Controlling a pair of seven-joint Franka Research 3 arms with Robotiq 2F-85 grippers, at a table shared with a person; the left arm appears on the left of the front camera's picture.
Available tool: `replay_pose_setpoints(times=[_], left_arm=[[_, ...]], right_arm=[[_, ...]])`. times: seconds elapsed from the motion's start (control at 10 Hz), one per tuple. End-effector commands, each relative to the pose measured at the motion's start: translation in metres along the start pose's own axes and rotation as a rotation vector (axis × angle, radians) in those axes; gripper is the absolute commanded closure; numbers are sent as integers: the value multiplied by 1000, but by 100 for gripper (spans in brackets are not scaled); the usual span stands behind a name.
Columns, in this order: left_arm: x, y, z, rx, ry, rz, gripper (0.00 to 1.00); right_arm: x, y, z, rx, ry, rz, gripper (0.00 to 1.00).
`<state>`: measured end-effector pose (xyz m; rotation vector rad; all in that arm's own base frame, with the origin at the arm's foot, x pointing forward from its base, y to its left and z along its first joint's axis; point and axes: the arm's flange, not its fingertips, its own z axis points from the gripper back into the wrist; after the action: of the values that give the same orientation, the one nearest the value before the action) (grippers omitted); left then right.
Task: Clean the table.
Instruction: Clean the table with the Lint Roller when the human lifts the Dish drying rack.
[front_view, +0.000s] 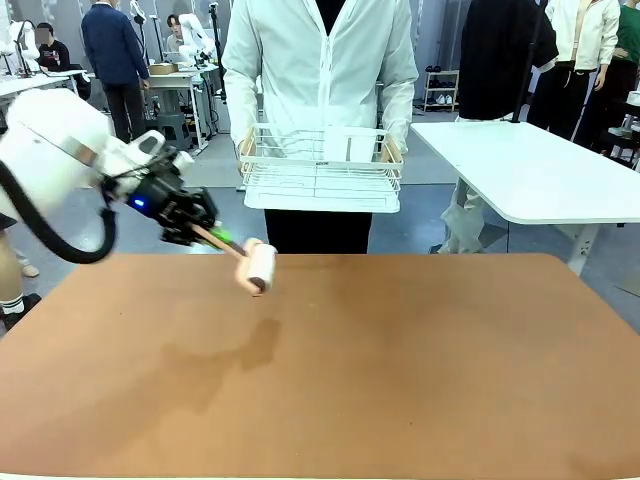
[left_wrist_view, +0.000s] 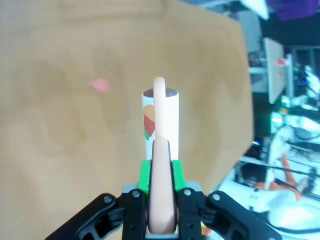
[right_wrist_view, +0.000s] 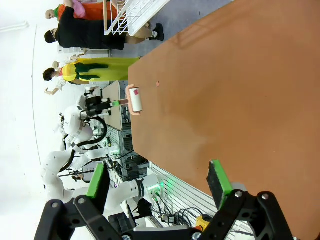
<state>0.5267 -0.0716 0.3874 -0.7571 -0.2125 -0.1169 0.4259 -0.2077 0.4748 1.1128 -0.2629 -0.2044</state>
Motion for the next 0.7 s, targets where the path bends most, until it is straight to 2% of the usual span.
replay_pose_setpoints(times=[0.0, 0.3, 0.6], left_arm=[[5, 2, 61, 143, 17, 35, 81], [26, -3, 100, 354, 52, 43, 81], [68, 11, 100, 443, 64, 66, 81]], right_arm=[[-1, 3, 0, 5, 0, 6, 0], [-1, 3, 0, 5, 0, 6, 0], [-1, 3, 0, 5, 0, 6, 0]])
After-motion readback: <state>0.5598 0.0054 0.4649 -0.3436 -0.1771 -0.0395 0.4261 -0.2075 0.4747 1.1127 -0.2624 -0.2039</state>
